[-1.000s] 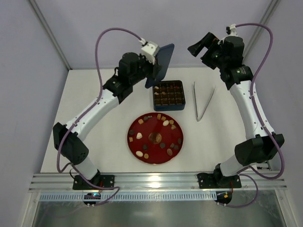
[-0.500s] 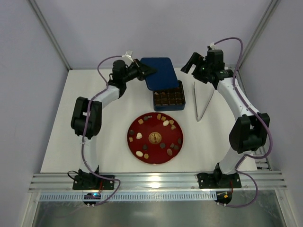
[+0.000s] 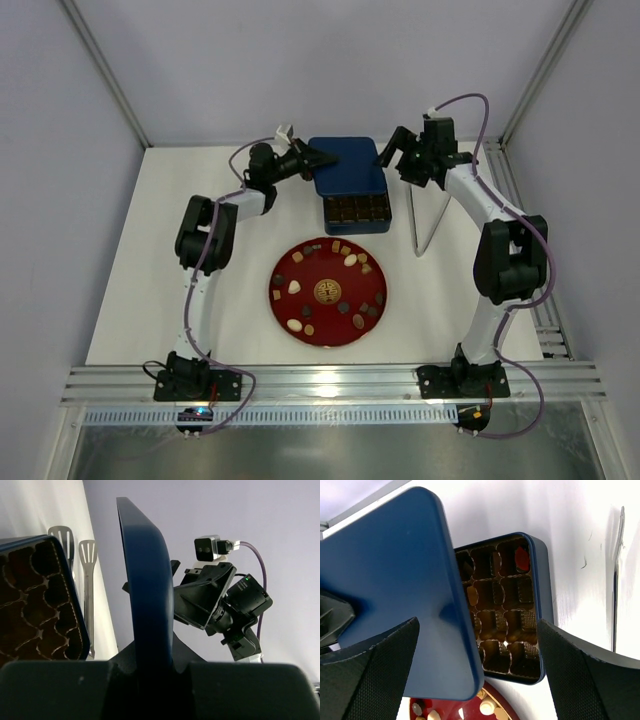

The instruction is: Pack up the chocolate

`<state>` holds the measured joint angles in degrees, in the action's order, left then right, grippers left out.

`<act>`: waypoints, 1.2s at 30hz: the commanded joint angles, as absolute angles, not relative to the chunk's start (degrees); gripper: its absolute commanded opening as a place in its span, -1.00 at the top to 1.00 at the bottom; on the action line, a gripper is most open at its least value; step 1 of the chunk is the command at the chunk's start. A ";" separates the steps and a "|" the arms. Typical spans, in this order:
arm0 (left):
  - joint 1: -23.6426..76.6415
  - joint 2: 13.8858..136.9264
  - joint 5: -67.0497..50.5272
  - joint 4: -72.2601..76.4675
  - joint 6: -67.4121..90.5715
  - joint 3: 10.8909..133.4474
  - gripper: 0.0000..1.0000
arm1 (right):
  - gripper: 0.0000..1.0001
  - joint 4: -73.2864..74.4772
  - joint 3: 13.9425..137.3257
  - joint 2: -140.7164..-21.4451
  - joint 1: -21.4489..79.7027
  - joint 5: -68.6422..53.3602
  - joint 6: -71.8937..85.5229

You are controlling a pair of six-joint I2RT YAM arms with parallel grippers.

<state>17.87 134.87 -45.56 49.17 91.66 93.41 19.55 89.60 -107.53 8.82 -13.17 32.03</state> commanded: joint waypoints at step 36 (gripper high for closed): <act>18.02 145.28 -53.61 53.62 90.62 98.17 0.54 | -0.92 11.95 86.75 -114.52 10.63 -12.22 32.70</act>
